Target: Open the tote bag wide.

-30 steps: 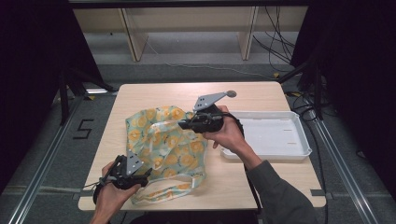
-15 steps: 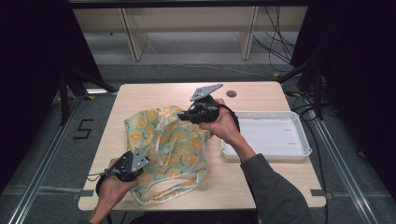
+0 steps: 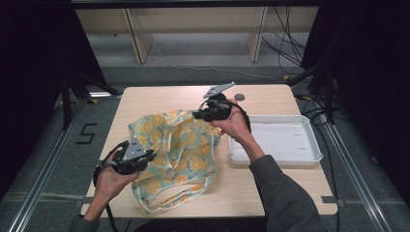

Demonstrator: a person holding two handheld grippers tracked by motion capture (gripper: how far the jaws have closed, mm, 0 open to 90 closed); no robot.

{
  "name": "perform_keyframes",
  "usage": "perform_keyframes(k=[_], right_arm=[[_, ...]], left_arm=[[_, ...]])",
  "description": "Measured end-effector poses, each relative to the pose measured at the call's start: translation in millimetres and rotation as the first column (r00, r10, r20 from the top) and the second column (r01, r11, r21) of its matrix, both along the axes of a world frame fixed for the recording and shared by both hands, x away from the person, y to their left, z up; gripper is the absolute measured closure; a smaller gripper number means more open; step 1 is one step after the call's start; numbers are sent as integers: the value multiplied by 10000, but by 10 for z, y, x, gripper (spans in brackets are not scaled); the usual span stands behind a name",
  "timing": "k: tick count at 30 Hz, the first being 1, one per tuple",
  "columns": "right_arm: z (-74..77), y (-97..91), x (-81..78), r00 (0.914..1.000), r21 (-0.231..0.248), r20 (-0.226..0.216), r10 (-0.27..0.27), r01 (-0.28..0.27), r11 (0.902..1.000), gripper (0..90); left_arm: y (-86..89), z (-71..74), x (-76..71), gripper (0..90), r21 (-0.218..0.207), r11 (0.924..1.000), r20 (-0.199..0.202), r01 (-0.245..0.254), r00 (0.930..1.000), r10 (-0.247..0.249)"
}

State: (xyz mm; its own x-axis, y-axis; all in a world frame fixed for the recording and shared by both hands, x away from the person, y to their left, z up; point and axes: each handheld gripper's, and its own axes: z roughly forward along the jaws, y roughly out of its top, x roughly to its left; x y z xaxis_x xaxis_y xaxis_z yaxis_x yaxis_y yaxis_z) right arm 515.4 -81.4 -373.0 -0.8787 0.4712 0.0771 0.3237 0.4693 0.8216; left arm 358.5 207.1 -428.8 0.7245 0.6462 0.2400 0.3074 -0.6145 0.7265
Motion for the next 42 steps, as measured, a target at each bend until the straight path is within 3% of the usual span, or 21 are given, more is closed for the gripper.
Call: perform_keyframes(k=[3, 7, 8, 12, 15, 16, 19, 21, 25, 28, 29, 30, 31, 32, 33, 35, 37, 38, 40, 41, 42], right_arm=[[52, -5, 15, 9999, -79, -59, -154, 153, 9999, 889], [89, 13, 23, 9997, -25, 114, -236, 236, 9997, 889], [97, 13, 31, 9998, -114, 142, -150, 152, 9998, 889], [115, 16, 38, 9997, -151, 38, -253, 254, 9996, 889], [123, 14, 50, 9997, -208, 69, -222, 223, 9995, 889], [128, 8, 57, 9996, -189, 137, -251, 254, 9995, 889], [116, -3, 70, 9988, -333, 62, -477, 479, 9983, 888], [103, -6, 87, 9990, -419, 132, -426, 431, 9982, 888], [-15, -2, 177, 9942, -822, 357, -1013, 1040, 9912, 881], [-149, 3, 229, 9901, -1729, 122, -1400, 1400, 9749, 854], [-201, -7, 252, 9921, -1937, 281, -1222, 1253, 9730, 835], [-256, -14, 286, 9936, -2179, 564, -975, 1076, 9700, 795], [-291, -11, 263, 9907, -2335, 201, -1344, 1353, 9629, 726], [-327, -14, 262, 9875, -2623, 308, -1547, 1573, 9521, 631], [-349, -18, 249, 9862, -2930, 265, -1634, 1640, 9419, 565], [-344, -44, 170, 9855, -3034, 315, -1665, 1682, 9379, 491], [-300, -85, 83, 9783, -3099, 796, -1910, 2064, 9281, 399], [-256, -124, 43, 9789, -3055, 863, -1854, 2032, 9303, 380], [-160, -191, -80, 9860, -2666, 663, -1530, 1652, 9495, 368], [-135, -200, -163, 9848, -2374, 846, -1516, 1677, 9568, 357], [-115, -212, -221, 9894, -2274, 1057, -991, 1211, 9663, 347]], left_arm=[[-95, -138, -65, 567, 364, 9993, -162, -72, 9998, 78], [-191, -359, -90, 309, 857, 9922, -711, -901, 9928, 963], [-204, -403, -85, 294, 823, 9929, -823, -855, 9923, 922], [-259, -476, -86, 269, 2003, 9742, -600, -1036, 9912, 1178], [-281, -514, -55, 361, 2589, 9596, -179, -1104, 9927, 1191], [-275, -511, -47, 453, 2621, 9601, -155, -970, 9944, 1047], [-232, -427, -28, 789, 2247, 9720, -182, -685, 9971, 745], [-194, -331, -30, 828, 1732, 9826, 107, -677, 9977, 669], [-36, -63, 44, 879, 481, 9967, 355, -659, 9973, 642], [82, 98, 148, 883, -405, 9951, 371, -907, 9951, 922], [135, 150, 198, 884, -418, 9956, 327, -843, 9958, 857], [167, 181, 254, 885, -676, 9941, 263, -851, 9959, 870], [190, 200, 325, 885, -1028, 9913, 362, -825, 9956, 866], [212, 216, 375, 885, -1310, 9870, 156, -935, 9952, 964], [252, 243, 432, 886, -1173, 9893, 72, -862, 9961, 877], [270, 262, 515, 885, -1632, 9804, -50, -1103, 9938, 1110], [289, 282, 582, 885, -1778, 9773, -264, -1151, 9933, 1122], [292, 295, 607, 885, -1825, 9754, -356, -1234, 9923, 1189], [304, 321, 656, 884, -1726, 9768, -281, -1265, 9920, 1235], [307, 325, 670, 883, -1857, 9732, -381, -1357, 9907, 1309], [312, 335, 698, 883, -1904, 9727, -334, -1330, 9911, 1289]])
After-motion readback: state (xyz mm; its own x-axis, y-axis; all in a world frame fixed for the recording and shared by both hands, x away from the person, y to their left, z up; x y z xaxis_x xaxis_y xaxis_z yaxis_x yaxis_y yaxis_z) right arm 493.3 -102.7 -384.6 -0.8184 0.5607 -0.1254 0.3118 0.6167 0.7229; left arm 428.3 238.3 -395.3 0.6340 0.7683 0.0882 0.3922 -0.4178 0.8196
